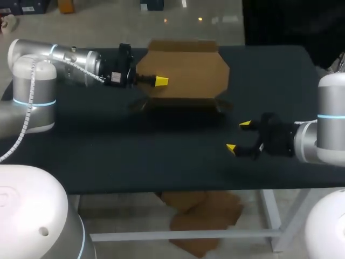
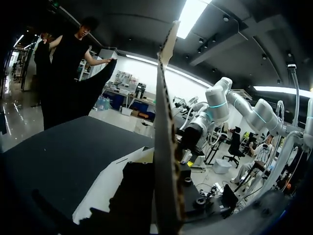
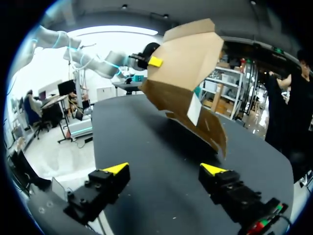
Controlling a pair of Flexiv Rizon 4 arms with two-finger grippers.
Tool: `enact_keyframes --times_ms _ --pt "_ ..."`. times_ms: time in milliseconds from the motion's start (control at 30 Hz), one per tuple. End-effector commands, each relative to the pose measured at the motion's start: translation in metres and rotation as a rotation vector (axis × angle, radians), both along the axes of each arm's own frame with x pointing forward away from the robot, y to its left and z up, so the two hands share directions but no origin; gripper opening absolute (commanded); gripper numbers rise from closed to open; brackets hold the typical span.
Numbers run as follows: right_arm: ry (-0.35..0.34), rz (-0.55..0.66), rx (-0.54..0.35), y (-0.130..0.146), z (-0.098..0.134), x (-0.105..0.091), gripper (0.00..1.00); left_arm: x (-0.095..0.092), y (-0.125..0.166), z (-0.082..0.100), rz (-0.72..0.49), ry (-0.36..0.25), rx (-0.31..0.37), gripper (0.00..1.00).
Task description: Assemble the packaging by folding the flat box into shape, placing the metal phone stand inside, and closing the box properly
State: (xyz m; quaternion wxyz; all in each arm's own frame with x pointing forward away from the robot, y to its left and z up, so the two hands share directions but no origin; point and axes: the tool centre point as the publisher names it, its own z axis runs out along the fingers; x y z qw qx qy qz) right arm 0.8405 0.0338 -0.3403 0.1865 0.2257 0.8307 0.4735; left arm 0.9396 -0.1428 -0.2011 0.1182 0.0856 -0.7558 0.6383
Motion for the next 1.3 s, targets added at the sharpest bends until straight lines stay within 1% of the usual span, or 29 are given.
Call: enact_keyframes --times_ms 33,133,333,533,700,833,933,1033,1167,1300 --pt "-0.006 -0.003 -0.003 0.003 0.000 -0.001 1.00 -0.011 0.003 0.012 0.035 -0.002 0.005 0.00" --pt "-0.010 0.001 -0.005 0.005 0.002 -0.002 1.00 -0.013 0.005 0.018 0.039 0.016 -0.010 0.00" --pt "-0.015 0.009 -0.009 0.009 0.004 -0.004 1.00 -0.019 0.010 0.026 0.034 0.077 -0.030 0.00" --pt "-0.020 0.018 -0.012 0.015 0.007 -0.006 1.00 -0.025 0.013 0.030 0.025 0.186 -0.051 0.00" --pt "-0.024 0.025 -0.014 0.020 0.008 -0.009 1.00 -0.029 0.015 0.033 0.030 0.244 -0.043 0.00" --pt "-0.027 0.029 -0.011 0.024 0.007 -0.013 1.00 -0.033 0.018 0.036 0.003 0.302 -0.057 0.00" --pt "-0.029 0.030 -0.010 0.026 0.008 -0.015 1.00 -0.035 0.019 0.037 0.011 0.314 -0.049 0.00" --pt "-0.033 0.034 -0.010 0.028 0.008 -0.017 1.00 -0.039 0.018 0.036 -0.012 0.344 -0.044 0.00" --pt "-0.035 0.039 -0.010 0.030 0.008 -0.018 1.00 -0.041 0.016 0.034 -0.014 0.341 -0.038 0.00" --pt "-0.034 0.043 -0.014 0.031 0.008 -0.020 1.00 -0.037 0.014 0.032 -0.025 0.345 -0.035 0.00"
